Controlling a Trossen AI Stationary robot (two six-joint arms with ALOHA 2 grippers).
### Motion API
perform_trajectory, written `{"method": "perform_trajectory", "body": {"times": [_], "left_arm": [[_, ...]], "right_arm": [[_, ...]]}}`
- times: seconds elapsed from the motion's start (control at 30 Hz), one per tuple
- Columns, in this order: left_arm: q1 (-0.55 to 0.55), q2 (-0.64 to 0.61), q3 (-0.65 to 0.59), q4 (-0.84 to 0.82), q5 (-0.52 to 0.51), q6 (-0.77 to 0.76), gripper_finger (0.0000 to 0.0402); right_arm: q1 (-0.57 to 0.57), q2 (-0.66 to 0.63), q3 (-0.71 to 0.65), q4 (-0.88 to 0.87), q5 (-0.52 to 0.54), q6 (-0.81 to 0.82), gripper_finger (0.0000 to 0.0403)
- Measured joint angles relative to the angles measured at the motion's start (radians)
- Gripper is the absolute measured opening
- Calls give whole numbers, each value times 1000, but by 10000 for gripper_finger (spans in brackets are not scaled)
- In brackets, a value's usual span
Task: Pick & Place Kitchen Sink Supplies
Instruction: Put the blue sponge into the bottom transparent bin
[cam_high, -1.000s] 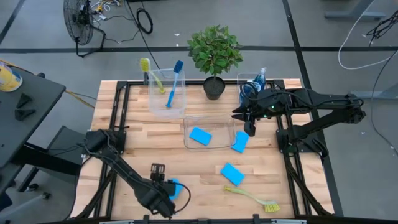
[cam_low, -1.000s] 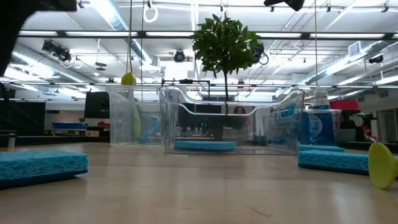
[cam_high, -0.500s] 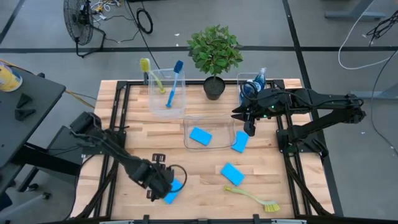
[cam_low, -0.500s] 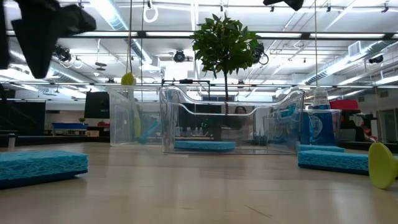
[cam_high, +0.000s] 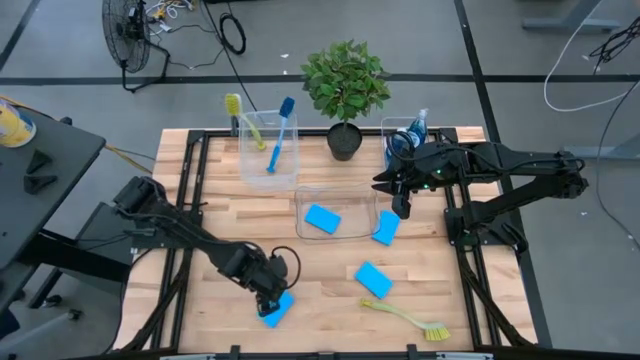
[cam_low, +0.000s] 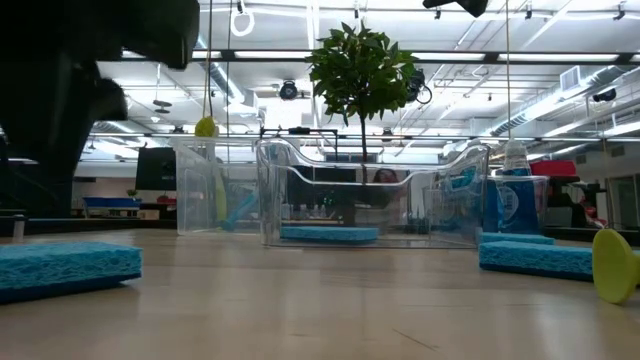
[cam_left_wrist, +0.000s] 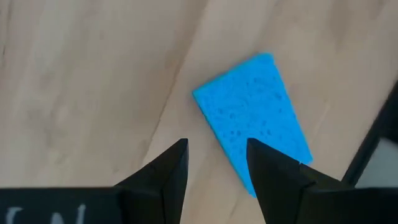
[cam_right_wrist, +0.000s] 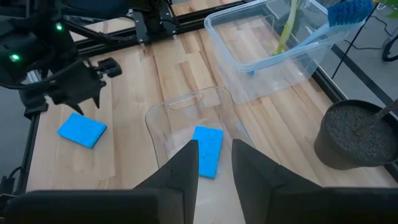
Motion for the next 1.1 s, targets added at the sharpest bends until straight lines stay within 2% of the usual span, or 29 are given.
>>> {"method": "perform_trajectory", "body": {"times": [0.27,0.53,0.63,0.73,1.1], "left_arm": [[3,2,0,19,-41,-205,167],[-4,46,1,111,-45,-264,167],[-5,82,1,150,-15,-287,167],[-7,117,0,148,23,-317,167],[-8,144,1,158,25,-358,167]], "right_arm": [[0,0,0,3,0,0,98],[0,0,-5,13,0,0,98],[0,0,-33,31,0,1,98],[0,2,-62,40,-2,2,98],[0,5,-127,58,-71,29,98]]}}
